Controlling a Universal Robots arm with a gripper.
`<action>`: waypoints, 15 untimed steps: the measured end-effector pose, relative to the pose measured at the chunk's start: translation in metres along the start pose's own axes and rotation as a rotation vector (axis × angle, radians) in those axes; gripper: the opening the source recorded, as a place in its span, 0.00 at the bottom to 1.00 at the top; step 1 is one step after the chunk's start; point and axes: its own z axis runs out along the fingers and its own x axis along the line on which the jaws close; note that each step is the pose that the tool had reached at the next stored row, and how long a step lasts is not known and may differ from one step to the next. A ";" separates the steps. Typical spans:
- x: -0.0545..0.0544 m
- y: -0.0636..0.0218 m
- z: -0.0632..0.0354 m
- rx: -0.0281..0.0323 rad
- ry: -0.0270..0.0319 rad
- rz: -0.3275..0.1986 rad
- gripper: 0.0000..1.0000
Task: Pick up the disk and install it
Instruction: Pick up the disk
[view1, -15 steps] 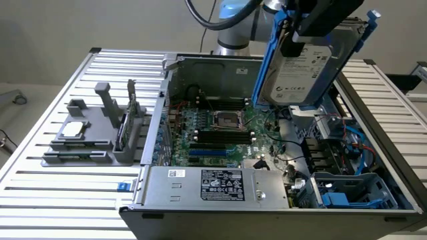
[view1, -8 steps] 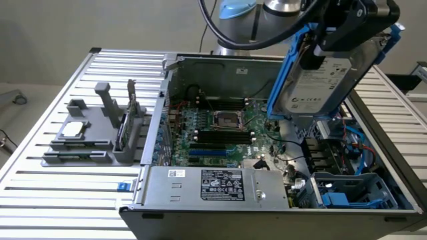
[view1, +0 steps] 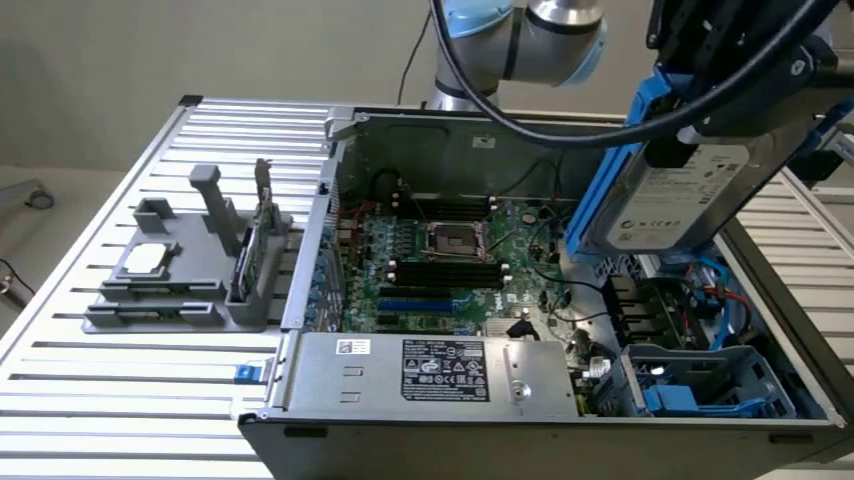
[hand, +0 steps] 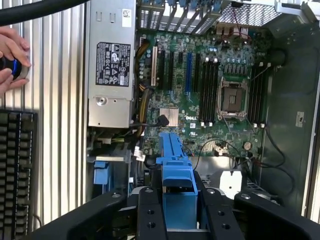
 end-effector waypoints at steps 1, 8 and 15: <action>0.002 -0.0028 0.0005 0.0002 0.0000 0.000 0.33; 0.019 -0.0230 0.0024 0.0009 0.0001 0.000 0.33; 0.034 -0.0411 0.0017 0.0009 0.0005 0.000 0.33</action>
